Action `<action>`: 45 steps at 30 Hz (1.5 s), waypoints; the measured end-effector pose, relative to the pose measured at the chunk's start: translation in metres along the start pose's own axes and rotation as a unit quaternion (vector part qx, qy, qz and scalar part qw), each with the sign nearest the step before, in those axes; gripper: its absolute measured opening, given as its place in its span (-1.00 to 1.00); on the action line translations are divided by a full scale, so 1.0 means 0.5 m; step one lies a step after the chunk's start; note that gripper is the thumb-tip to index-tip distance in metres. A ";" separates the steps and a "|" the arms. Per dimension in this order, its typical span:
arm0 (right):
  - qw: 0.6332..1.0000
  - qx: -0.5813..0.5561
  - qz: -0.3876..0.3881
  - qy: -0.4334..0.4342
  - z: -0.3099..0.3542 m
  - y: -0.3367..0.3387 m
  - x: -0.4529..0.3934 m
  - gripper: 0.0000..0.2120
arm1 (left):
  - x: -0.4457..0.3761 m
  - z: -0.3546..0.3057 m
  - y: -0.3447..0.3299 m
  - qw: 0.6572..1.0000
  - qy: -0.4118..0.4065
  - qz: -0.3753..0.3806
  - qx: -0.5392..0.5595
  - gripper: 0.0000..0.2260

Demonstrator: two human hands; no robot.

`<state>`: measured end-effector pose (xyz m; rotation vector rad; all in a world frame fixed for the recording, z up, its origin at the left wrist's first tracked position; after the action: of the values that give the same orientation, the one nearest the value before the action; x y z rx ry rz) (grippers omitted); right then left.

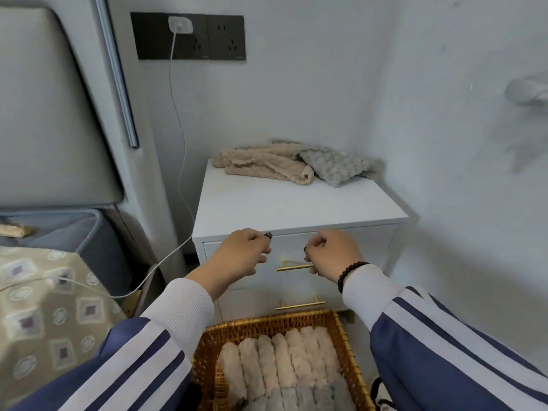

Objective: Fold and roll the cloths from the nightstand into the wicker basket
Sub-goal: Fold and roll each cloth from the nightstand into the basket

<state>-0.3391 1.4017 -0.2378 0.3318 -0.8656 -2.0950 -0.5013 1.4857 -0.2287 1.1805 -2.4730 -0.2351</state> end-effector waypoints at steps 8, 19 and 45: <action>0.998 -0.037 -0.053 0.012 0.066 0.049 -0.077 -0.88 | -0.038 -0.095 0.040 0.994 -0.048 -0.020 0.101 -0.83; 0.999 0.033 -0.018 -0.006 0.114 0.048 -0.293 -0.65 | -0.068 -0.112 0.102 0.979 -0.021 -0.019 0.200 -0.81; 0.870 -0.487 0.048 0.052 0.193 0.040 -0.063 -0.78 | -0.062 -0.064 0.071 0.980 0.044 -0.026 0.192 -0.75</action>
<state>-0.3561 1.4628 -0.1560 -0.1457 0.2964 -2.1110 -0.4956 1.5326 -0.1972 1.3721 -2.4790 0.2884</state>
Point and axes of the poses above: each hand's wrist, its own x-axis away from the middle knuckle, its own y-axis out of the back of the hand, z = x × y, the point moved 9 cm from there along -x, towards the middle knuckle, and after that the axes turned 3 degrees about x, right-handed, at the moved point
